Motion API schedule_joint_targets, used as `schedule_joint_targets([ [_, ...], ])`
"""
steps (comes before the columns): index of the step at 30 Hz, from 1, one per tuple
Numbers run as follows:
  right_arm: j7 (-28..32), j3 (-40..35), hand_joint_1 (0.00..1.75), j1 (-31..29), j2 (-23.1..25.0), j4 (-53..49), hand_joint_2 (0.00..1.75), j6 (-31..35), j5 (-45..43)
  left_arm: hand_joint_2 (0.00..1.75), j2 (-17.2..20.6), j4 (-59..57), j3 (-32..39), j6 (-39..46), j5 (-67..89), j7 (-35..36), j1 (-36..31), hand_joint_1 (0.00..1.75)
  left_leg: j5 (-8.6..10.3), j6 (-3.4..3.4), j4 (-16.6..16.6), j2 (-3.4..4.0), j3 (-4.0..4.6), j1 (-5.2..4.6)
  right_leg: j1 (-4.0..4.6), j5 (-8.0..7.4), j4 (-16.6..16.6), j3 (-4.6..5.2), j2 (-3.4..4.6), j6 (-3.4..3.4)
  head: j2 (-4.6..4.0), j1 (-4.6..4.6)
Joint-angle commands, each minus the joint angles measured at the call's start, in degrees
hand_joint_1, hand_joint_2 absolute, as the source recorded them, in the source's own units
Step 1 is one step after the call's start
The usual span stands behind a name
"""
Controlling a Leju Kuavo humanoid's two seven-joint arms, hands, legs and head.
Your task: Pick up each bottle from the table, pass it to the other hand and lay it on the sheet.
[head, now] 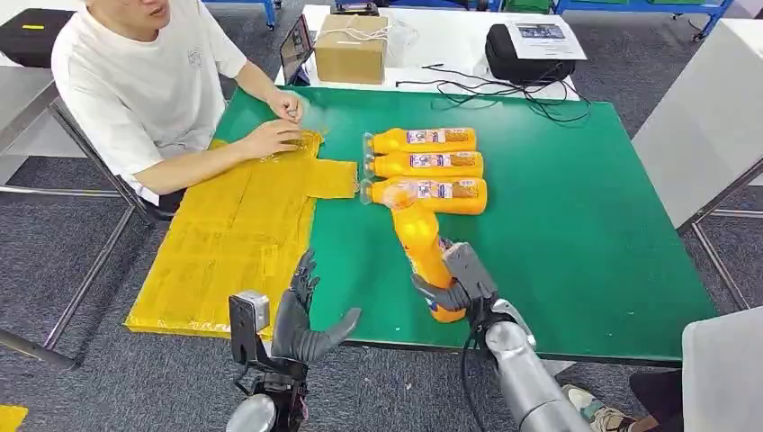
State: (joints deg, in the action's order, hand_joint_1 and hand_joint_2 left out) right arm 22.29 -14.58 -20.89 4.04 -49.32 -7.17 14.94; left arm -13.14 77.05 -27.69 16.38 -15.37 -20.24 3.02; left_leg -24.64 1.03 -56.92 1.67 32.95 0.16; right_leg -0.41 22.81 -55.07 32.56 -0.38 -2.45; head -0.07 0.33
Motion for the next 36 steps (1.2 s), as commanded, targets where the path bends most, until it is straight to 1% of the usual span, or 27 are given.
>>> schedule_joint_targets([
  [1,1.7,-4.6,1.75,5.7,2.1,-16.1,1.75,-0.2,-7.9,1.75,1.9,-4.0,1.3,-7.9,-13.7,2.7,-0.5,0.00,-0.07,-0.07,0.0,-0.21,0.11,-0.02,-0.03,0.11,-0.1,0.12,-0.02,0.08,0.00,0.04],
  [2,2.4,-5.5,1.75,5.6,2.2,-17.1,1.75,-0.1,-8.3,1.75,2.2,-4.3,1.0,-9.7,-14.9,2.7,-0.3,0.00,-0.06,-0.07,0.0,-0.15,0.16,-0.05,-0.06,0.10,-0.1,0.20,0.03,0.08,0.00,0.04],
  [3,3.0,-6.1,1.75,5.5,2.0,-17.8,1.75,-0.1,-8.9,1.75,2.3,-4.4,0.5,-10.9,-15.4,2.3,-0.3,0.00,0.10,-0.04,0.0,-0.11,0.58,-0.07,-0.08,-0.01,-0.1,0.56,0.02,0.04,0.00,0.02],
  [4,3.1,-6.3,1.75,5.5,2.1,-18.2,1.75,-0.1,-9.3,1.75,2.2,-4.3,0.1,-11.3,-15.6,2.2,-0.2,0.00,0.07,-0.06,0.0,-0.09,0.64,-0.05,-0.06,0.02,-0.1,0.65,0.08,0.07,0.00,0.02],
  [5,3.0,-6.7,1.75,5.4,1.9,-18.2,1.75,0.1,-10.0,1.75,2.4,-4.0,-0.5,-12.4,-16.1,2.1,-0.2,0.00,0.08,-0.09,0.0,-0.25,0.66,-0.08,-0.10,0.08,-0.1,0.63,-0.06,0.06,0.00,0.04],
  [8,3.0,-7.0,1.75,5.0,1.7,-17.4,1.75,0.2,-10.1,1.75,2.3,-3.3,-1.0,-12.7,-16.1,2.0,0.0,0.00,0.05,-0.10,0.0,-0.33,0.62,-0.04,-0.05,0.12,-0.1,0.58,-0.16,0.08,0.00,0.00],
  [10,3.0,-7.0,1.75,5.0,1.7,-17.4,1.75,0.2,-10.1,1.75,2.3,-3.3,-1.0,-12.7,-16.1,2.0,0.0,0.00,0.14,-0.07,0.0,-0.34,0.78,-0.05,-0.06,0.04,0.0,0.68,-0.26,0.04,0.00,0.02],
  [19,3.2,-6.9,1.75,4.9,1.7,-17.0,1.75,0.3,-10.2,1.75,2.4,-3.0,-1.0,-12.7,-16.1,2.0,0.0,0.00,0.16,-0.06,0.0,-0.34,0.97,-0.05,-0.05,0.00,0.0,0.85,-0.31,0.03,0.00,0.02],
  [20,3.2,-6.9,1.75,4.9,1.7,-17.0,1.75,0.3,-10.2,1.75,2.4,-3.0,-1.0,-12.7,-16.1,2.0,0.0,0.00,0.11,-0.09,0.0,-0.38,0.84,-0.05,-0.06,0.07,0.0,0.75,-0.28,0.07,0.00,0.02],
  [21,3.2,-7.0,1.75,4.5,1.9,-16.4,1.75,0.8,-10.5,1.75,4.3,-2.9,-1.7,-14.8,-15.6,0.2,-0.8,0.00,0.15,-0.07,0.0,-0.35,0.94,-0.06,-0.06,0.02,0.0,0.83,-0.31,0.04,0.00,0.02],
  [22,2.8,-7.6,1.75,4.2,1.8,-15.9,1.75,0.7,-10.4,1.75,4.6,-2.1,-1.6,-15.0,-13.8,-2.2,-0.8,0.00,0.16,-0.07,0.0,-0.35,0.94,-0.05,-0.05,0.01,0.0,0.83,-0.32,0.04,0.00,0.02],
  [23,2.7,-9.3,1.75,3.7,1.2,-15.5,1.75,0.2,-9.3,1.75,4.8,-1.2,-1.8,-15.2,-12.3,-3.4,-0.9,0.00,0.13,-0.09,0.0,-0.32,0.89,-0.04,-0.04,0.02,0.0,0.80,-0.26,0.07,0.00,0.02],
  [24,3.0,-12.2,1.75,3.2,0.3,-14.8,1.75,-1.2,-7.4,1.75,5.0,-0.1,-2.2,-15.1,-10.6,-3.6,-0.9,0.00,0.11,-0.09,0.0,-0.34,0.86,-0.05,-0.05,0.05,-0.1,0.78,-0.26,0.08,0.00,0.02],
  [25,3.7,-13.8,1.75,3.2,0.0,-14.4,1.75,-1.6,-6.1,1.75,4.8,0.4,-2.4,-14.6,-9.6,-3.4,-0.9,0.00,0.13,-0.08,0.0,-0.28,0.95,-0.04,-0.04,0.01,-0.1,0.86,-0.24,0.05,0.00,0.02],
  [26,3.8,-16.7,1.75,3.2,-0.3,-13.4,1.75,-2.0,-3.8,1.75,4.4,0.9,-2.4,-13.3,-8.4,-3.0,-1.0,0.00,0.06,-0.11,0.0,-0.31,0.87,-0.03,-0.04,0.08,-0.1,0.78,-0.21,0.09,0.00,0.02],
  [28,4.3,-22.0,1.75,2.8,-0.8,-11.7,1.75,-1.5,1.1,1.75,3.7,1.6,-2.4,-12.8,-7.5,-3.3,-1.1,0.00,0.10,-0.10,0.0,-0.30,0.88,-0.01,-0.01,0.04,-0.1,0.78,-0.22,0.07,0.00,0.02],
  [30,5.4,-27.3,1.75,2.8,-1.1,-9.6,1.75,-3.0,3.3,1.75,3.0,4.0,-2.1,-11.6,-6.0,-6.2,-0.9,0.00,0.09,-0.10,0.0,-0.30,0.87,0.00,-0.01,0.04,0.0,0.78,-0.21,0.07,0.00,0.02],
  [32,6.2,-28.9,1.75,3.2,-0.9,-8.5,1.75,-3.5,2.7,1.75,2.9,6.1,-1.8,-11.6,-6.1,-6.7,-0.8,0.00,0.05,-0.10,0.0,-0.34,0.81,0.00,0.00,0.09,-0.1,0.72,-0.23,0.08,0.00,0.02],
  [34,6.4,-30.5,1.75,4.3,-0.9,-7.2,1.75,-3.5,2.2,1.75,3.0,8.4,-1.3,-11.8,-6.3,-7.4,-0.5,0.00,0.10,-0.08,0.0,-0.40,0.95,0.00,-0.01,0.06,0.0,0.83,-0.34,0.06,0.00,0.02],
  [36,6.4,-32.0,1.75,5.7,-1.9,-6.9,1.75,-1.4,4.3,1.75,2.5,8.7,-1.2,-10.8,-6.4,-6.8,-0.5,0.00,0.12,-0.07,0.0,-0.46,0.96,-0.02,-0.02,0.07,0.0,0.84,-0.40,0.05,0.00,0.02],
])
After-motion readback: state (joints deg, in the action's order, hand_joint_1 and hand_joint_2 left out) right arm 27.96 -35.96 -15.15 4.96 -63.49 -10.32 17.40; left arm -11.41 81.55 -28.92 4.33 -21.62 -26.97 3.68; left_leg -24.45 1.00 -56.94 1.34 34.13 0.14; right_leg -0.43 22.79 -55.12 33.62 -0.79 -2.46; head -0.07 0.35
